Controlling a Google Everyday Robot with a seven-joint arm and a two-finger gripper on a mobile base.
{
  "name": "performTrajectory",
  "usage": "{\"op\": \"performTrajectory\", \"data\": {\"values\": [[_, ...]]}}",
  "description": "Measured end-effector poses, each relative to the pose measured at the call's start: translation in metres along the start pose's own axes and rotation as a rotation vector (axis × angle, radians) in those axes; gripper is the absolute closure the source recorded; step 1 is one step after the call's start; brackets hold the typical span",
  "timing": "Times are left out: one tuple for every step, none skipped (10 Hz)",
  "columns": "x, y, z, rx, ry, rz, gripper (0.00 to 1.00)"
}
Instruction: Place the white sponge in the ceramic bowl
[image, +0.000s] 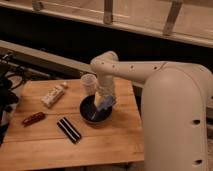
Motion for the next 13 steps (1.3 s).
{"op": "performTrajectory", "data": {"values": [[-0.0012, 0.0027, -0.0001, -0.001, 0.000, -0.003, 0.46], [0.0018, 0.0011, 0.0009, 0.000, 0.003, -0.003, 0.39], [0.0064, -0.0035, 0.0032, 0.003, 0.008, -0.004, 0.37], [0.0051, -0.0030, 0.0034, 0.005, 0.003, -0.007, 0.41], [0.0022, 0.0009, 0.0017, 0.005, -0.001, -0.013, 0.44], [0.0013, 0.0050, 0.0022, 0.002, -0.002, -0.017, 0.44], [0.0028, 0.0030, 0.0035, 0.005, 0.000, -0.017, 0.44], [0.0043, 0.0016, 0.0041, 0.006, 0.001, -0.015, 0.44], [0.0049, 0.0008, 0.0040, 0.008, 0.001, -0.016, 0.44], [0.0042, 0.0027, 0.0033, 0.005, -0.002, -0.017, 0.43], [0.0032, 0.0042, 0.0034, 0.009, -0.004, -0.023, 0.39], [0.0029, 0.0057, 0.0031, 0.009, -0.004, -0.025, 0.29], [0.0032, 0.0059, 0.0033, 0.010, -0.003, -0.026, 0.23]]}}
